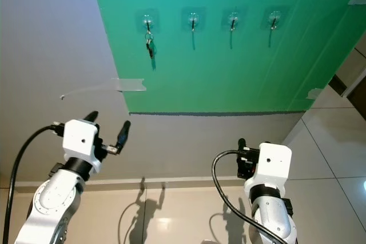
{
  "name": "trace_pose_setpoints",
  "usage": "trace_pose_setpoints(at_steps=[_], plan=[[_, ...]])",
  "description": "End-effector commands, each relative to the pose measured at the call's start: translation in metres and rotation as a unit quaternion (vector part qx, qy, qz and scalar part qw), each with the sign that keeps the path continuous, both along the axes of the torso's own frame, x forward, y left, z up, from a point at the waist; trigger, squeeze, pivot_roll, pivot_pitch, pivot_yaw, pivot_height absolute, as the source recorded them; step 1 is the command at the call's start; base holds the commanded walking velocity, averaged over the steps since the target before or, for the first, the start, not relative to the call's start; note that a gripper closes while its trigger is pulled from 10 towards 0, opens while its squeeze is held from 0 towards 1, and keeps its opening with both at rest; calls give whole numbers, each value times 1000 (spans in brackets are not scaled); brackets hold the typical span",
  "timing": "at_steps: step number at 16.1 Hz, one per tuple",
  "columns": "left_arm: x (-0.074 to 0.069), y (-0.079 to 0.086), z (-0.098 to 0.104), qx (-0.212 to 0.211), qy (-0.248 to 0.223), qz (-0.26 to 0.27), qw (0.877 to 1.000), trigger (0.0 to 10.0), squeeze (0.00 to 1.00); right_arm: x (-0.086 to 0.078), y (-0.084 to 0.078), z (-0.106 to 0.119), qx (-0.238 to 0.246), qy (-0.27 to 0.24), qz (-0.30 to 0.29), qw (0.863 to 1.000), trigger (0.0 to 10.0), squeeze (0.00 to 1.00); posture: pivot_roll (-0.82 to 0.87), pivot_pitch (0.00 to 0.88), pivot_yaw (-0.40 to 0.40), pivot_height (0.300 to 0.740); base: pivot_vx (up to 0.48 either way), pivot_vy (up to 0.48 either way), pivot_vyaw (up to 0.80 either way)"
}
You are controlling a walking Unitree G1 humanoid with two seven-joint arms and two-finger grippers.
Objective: Hang keys on a hook
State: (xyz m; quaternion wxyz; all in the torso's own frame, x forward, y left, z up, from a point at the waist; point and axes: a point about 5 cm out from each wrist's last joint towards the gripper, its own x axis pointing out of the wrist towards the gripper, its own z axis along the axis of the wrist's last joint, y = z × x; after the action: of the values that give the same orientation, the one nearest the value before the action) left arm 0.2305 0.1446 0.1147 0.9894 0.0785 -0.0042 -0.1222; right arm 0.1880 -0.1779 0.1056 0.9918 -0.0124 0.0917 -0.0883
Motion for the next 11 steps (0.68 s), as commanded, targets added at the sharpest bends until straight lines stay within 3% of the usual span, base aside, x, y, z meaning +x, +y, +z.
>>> trace_pose_setpoints(at_steps=[1,8,11], plan=[[-2,-1,-2,1,9,-7,1000,10000,0,1,-2,-4,-10,8,-5,1000,10000,0,-125,17,25,740,0,390,0],[-9,13,-18,13,28,15,999,10000,0,9,1,-13,-22,17,32,999,10000,0,-111,30,5,740,0,438,0],[-5,10,-18,9,25,17,1000,10000,0,18,7,-15,-40,9,91,995,10000,0,-111,19,-3,740,0,447,-267]])
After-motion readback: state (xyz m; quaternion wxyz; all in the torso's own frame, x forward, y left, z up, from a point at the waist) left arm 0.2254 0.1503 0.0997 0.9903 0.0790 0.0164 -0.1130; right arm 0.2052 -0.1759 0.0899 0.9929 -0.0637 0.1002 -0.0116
